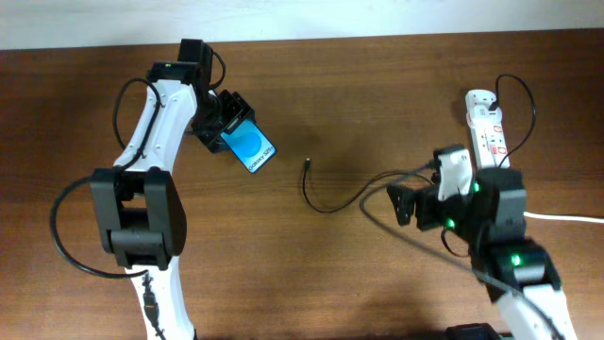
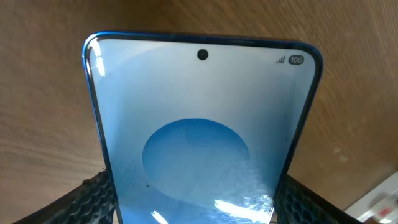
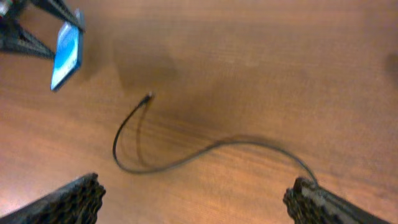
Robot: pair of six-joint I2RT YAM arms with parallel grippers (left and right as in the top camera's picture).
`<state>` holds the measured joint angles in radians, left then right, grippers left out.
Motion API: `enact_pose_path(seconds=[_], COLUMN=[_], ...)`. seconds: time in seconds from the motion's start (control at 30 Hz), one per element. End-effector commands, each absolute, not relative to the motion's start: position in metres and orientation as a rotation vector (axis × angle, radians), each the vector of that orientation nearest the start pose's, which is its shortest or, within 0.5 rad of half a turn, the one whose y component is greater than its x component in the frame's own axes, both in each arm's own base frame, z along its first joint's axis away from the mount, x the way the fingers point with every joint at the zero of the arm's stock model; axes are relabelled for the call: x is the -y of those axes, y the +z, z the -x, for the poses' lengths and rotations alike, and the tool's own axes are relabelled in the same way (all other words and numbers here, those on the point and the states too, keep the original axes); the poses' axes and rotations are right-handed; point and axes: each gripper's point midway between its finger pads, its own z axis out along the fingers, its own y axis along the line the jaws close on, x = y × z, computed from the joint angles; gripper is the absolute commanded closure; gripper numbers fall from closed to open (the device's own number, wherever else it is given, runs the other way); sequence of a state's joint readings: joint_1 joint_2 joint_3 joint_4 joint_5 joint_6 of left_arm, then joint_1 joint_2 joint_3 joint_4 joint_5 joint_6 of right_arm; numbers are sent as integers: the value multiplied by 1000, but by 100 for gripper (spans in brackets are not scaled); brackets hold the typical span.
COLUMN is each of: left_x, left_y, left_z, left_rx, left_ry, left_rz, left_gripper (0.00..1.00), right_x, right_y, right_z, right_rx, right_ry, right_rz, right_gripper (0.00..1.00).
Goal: Plug charger to phone and switch on socket
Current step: 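Bring the right gripper to the phone's side edge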
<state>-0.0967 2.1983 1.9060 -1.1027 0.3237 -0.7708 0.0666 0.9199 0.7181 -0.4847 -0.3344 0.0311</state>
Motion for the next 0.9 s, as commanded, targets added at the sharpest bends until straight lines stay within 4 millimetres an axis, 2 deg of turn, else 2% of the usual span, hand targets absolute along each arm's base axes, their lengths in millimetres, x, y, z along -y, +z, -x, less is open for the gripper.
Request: enact_pose_path(seconds=[0.0, 0.07, 0.13, 0.27, 0.37, 0.43, 0.57, 0.6, 0.63, 0.73, 0.8, 0.87], left_x=[98, 98, 96, 84, 97, 106, 123, 128, 137, 157, 177, 192], left_y=[89, 89, 88, 83, 83, 83, 91, 95, 102, 114, 127, 136], left_z=[-467, -467, -468, -469, -467, -465, -461, -460, -457, -445, -440, -434], left_rx=[-2927, -2935, -2945, -2951, -2956, -2956, -2948, -2933, -2906, -2877, -2887, -2910], left_ry=[-550, -546, -515, -324, -324, -375, -617, -718, -863, -1056, -1229, -1343], left_rz=[686, 622, 479, 343, 307, 407, 676, 829, 1069, 1435, 1478, 1448], left_gripper=[100, 100, 100, 100, 100, 100, 100, 100, 100, 100, 100, 100], right_x=[-83, -83, -96, -115, -116, -117, -120, -124, -127, -144, -157, -167], right_y=[196, 182, 172, 167, 163, 162, 172, 179, 182, 189, 196, 205], right_z=[-309, -314, -314, -315, -319, -327, -339, -344, -348, -354, -357, -360], right_rx=[-2258, -2303, -2335, -2331, -2357, -2369, -2327, -2297, -2285, -2248, -2216, -2182], right_ry=[468, 475, 579, 728, 786, 843, 906, 930, 937, 941, 948, 951], right_rz=[226, 219, 243, 294, 180, 46, -83, -119, -172, -261, -292, -304], right_gripper=[2, 2, 2, 2, 2, 0, 11, 14, 14, 15, 20, 21])
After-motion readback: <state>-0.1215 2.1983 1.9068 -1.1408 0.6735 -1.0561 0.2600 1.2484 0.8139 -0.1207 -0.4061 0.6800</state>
